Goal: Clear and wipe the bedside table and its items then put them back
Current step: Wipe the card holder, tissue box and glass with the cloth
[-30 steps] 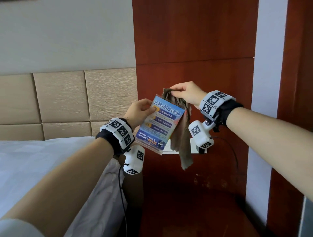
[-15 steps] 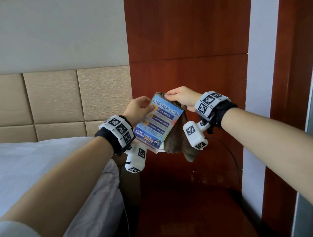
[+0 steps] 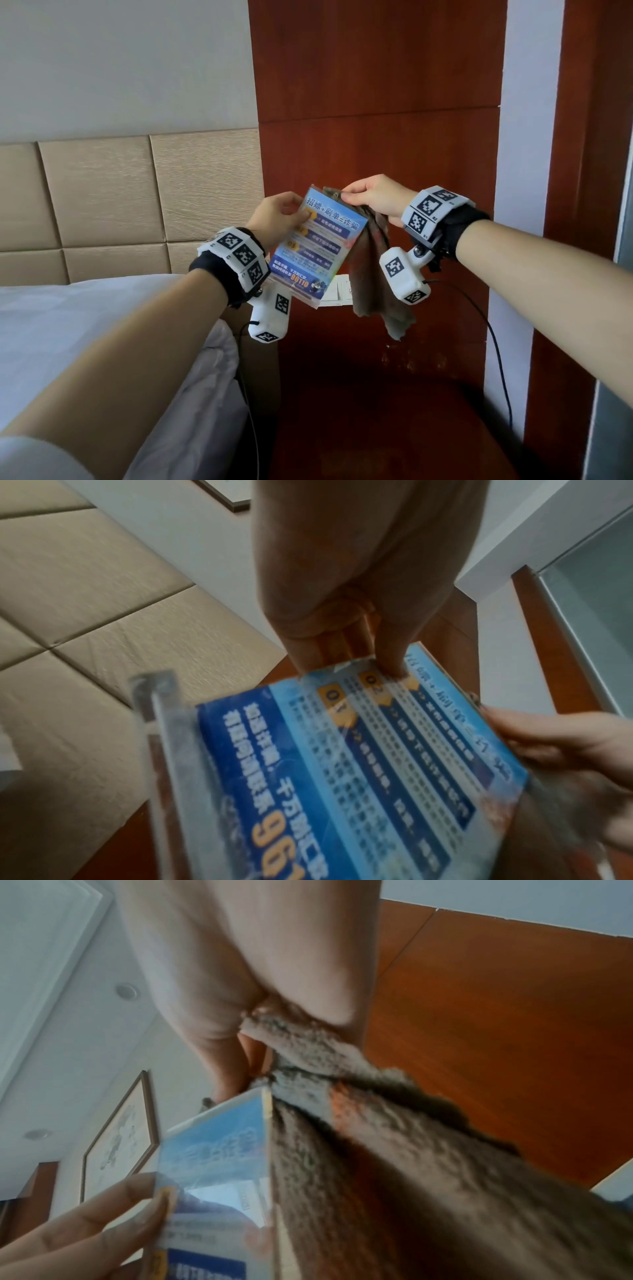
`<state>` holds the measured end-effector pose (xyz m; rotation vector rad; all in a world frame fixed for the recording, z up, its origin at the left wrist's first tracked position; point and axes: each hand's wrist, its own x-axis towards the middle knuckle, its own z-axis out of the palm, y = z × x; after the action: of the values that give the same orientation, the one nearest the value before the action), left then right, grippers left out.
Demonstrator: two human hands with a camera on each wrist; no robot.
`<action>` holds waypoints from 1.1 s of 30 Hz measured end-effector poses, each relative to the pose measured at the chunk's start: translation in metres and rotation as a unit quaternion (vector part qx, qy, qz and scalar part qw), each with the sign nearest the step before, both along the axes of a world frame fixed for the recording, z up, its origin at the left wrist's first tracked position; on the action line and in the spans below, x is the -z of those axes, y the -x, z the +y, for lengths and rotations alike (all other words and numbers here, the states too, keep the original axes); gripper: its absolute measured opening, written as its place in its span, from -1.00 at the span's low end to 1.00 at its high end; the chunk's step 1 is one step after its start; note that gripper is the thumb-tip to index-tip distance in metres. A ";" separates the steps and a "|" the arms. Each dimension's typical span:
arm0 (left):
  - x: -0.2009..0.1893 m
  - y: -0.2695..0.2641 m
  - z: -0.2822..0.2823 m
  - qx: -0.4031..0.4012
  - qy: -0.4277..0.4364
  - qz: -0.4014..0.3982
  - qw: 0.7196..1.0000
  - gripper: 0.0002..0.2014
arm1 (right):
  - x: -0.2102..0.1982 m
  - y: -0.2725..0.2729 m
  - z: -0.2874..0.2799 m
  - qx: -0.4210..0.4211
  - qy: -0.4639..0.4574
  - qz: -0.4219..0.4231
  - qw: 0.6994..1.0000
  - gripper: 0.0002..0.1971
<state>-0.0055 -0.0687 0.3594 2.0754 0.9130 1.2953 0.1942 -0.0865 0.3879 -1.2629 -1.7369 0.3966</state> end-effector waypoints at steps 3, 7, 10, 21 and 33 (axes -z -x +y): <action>0.003 -0.007 -0.001 -0.003 -0.011 -0.010 1.000 -0.98 | -0.003 0.006 -0.001 0.000 -0.018 0.015 1.000 -0.92; 0.001 -0.003 0.006 -0.031 -0.020 -0.011 0.999 -0.96 | 0.002 0.007 0.000 0.005 -0.031 0.026 0.999 -0.74; 0.002 0.006 0.014 -0.039 -0.006 -0.032 0.999 -0.91 | 0.006 0.000 0.002 0.017 -0.035 0.033 0.999 -0.73; 0.014 0.008 0.032 0.018 0.087 -0.153 0.984 -0.86 | 0.014 -0.006 0.009 0.028 -0.040 0.133 0.990 -0.82; 0.024 -0.001 0.039 0.005 0.105 -0.184 0.977 -0.89 | 0.019 0.001 0.003 0.019 0.032 0.131 0.991 -0.73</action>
<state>-0.0043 -0.0295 0.3350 1.6073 0.8291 1.4481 0.1930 -0.0836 0.3684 -1.2286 -1.4856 0.5740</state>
